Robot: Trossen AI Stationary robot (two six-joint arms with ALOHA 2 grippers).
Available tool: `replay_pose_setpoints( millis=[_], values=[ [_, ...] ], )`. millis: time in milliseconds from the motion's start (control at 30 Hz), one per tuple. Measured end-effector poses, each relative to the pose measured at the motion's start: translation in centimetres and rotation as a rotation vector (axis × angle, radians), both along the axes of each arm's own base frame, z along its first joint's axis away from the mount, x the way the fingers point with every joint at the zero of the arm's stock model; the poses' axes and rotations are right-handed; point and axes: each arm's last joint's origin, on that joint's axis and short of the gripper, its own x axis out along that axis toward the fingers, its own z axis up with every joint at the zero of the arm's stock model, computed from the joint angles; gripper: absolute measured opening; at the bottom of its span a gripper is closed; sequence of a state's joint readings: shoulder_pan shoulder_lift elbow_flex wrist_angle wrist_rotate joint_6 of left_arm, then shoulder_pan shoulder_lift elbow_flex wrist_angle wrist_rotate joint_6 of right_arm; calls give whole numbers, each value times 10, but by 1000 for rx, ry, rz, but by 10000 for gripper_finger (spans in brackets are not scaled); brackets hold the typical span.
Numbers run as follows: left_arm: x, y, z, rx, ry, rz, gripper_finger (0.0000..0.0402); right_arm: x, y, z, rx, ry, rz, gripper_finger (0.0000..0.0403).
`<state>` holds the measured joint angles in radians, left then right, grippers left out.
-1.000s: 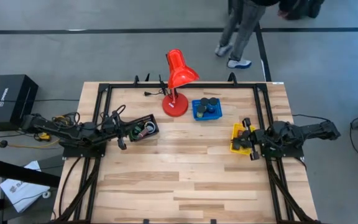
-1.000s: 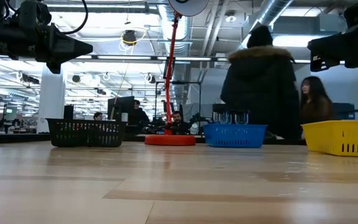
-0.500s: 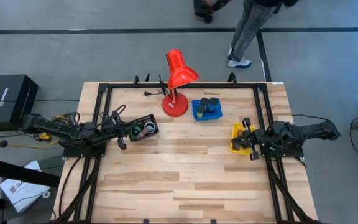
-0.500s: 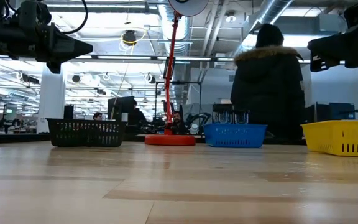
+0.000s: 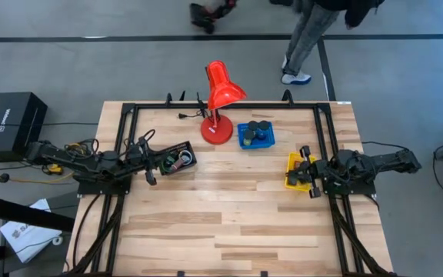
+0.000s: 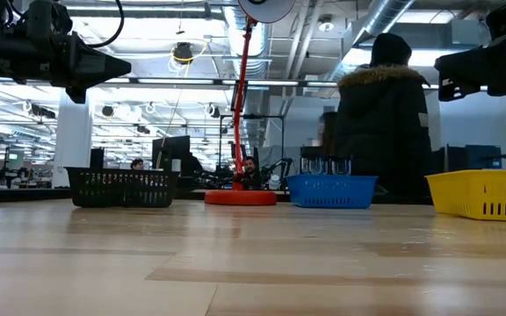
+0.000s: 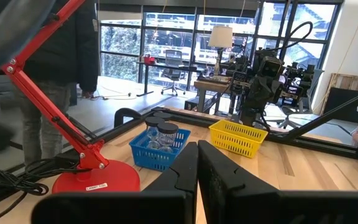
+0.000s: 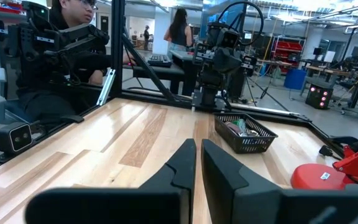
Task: Pick & Place Office items
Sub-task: Return to Home Position
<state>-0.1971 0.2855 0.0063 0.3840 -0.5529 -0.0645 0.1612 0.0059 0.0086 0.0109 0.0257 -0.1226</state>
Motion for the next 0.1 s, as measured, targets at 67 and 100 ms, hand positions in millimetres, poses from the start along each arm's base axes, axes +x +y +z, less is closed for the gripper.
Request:
replay_pose_setpoints(
  millis=[67, 100],
  values=[
    [0, 0, 0, 0, 0, 0, 2, 0, 0, 0, 0, 0, 0, 17],
    [0, 0, 0, 0, 0, 0, 2, 0, 0, 0, 0, 0, 0, 17]
  ],
)
